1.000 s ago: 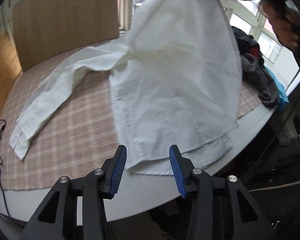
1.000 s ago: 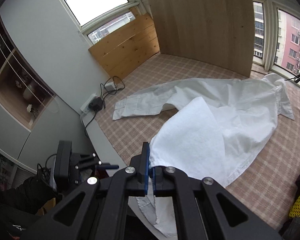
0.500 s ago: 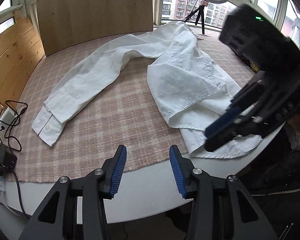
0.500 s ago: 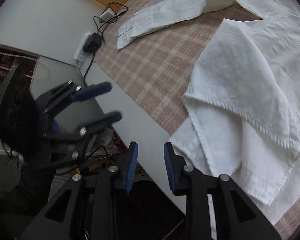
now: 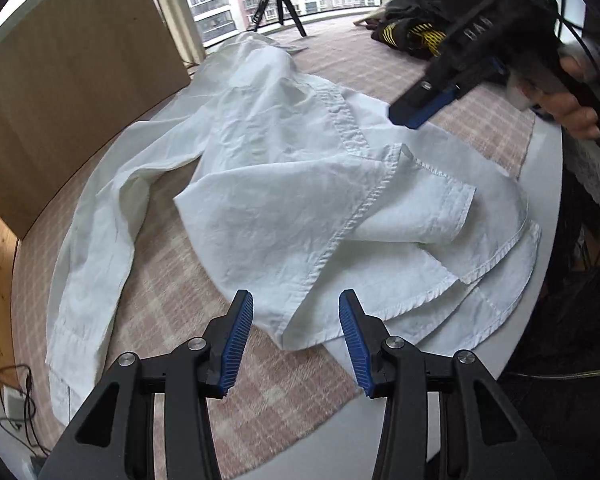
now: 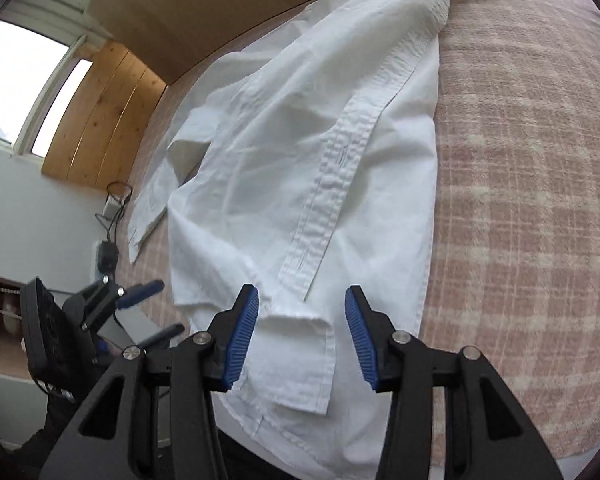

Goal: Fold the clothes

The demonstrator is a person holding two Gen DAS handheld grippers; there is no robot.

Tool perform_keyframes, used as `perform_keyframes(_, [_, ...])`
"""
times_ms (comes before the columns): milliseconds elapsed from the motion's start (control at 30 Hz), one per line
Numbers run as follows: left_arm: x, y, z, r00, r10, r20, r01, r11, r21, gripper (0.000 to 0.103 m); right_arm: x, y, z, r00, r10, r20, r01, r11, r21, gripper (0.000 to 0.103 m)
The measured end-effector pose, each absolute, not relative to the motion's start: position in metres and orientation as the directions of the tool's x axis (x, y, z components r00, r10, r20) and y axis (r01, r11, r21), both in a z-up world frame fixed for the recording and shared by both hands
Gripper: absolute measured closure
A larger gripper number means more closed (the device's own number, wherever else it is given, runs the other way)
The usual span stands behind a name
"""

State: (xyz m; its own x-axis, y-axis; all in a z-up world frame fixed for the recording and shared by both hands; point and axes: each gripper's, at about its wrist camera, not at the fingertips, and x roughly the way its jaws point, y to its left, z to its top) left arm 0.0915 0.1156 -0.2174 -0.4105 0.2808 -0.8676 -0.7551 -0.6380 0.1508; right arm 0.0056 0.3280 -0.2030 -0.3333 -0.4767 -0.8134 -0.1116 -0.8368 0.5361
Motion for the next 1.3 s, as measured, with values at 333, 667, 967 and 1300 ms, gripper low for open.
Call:
perform_keyframes(333, [0.071,0.108,-0.238,-0.36,0.274,-0.892,-0.778,-0.615,0.125,0.094,-0.043,0.323,-0.225,-0.337,-0.399,-0.853,-0.169,-0.865,0.472,0.059])
perform_keyframes(667, [0.084,0.068,-0.2,-0.307,0.404,-0.862,-0.792,-0.61,-0.003,0.102,-0.016,0.341,-0.171,-0.375,-0.485,-0.79,-0.103,-0.825,0.555,0.097])
perform_keyframes(967, [0.098,0.068,-0.214,-0.232,0.37,-0.9,-0.82,-0.571,-0.023,0.102,-0.01,0.381,-0.163,-0.349,-0.217,-0.912,-0.177,-0.94,0.292,0.069])
perform_keyframes(1300, [0.1,0.077,-0.213,-0.217,0.342,-0.914,-0.837,-0.548,-0.006,0.1,0.046,0.379,-0.207,-0.371,-0.451,-0.812,-0.214,-0.809,0.547,0.062])
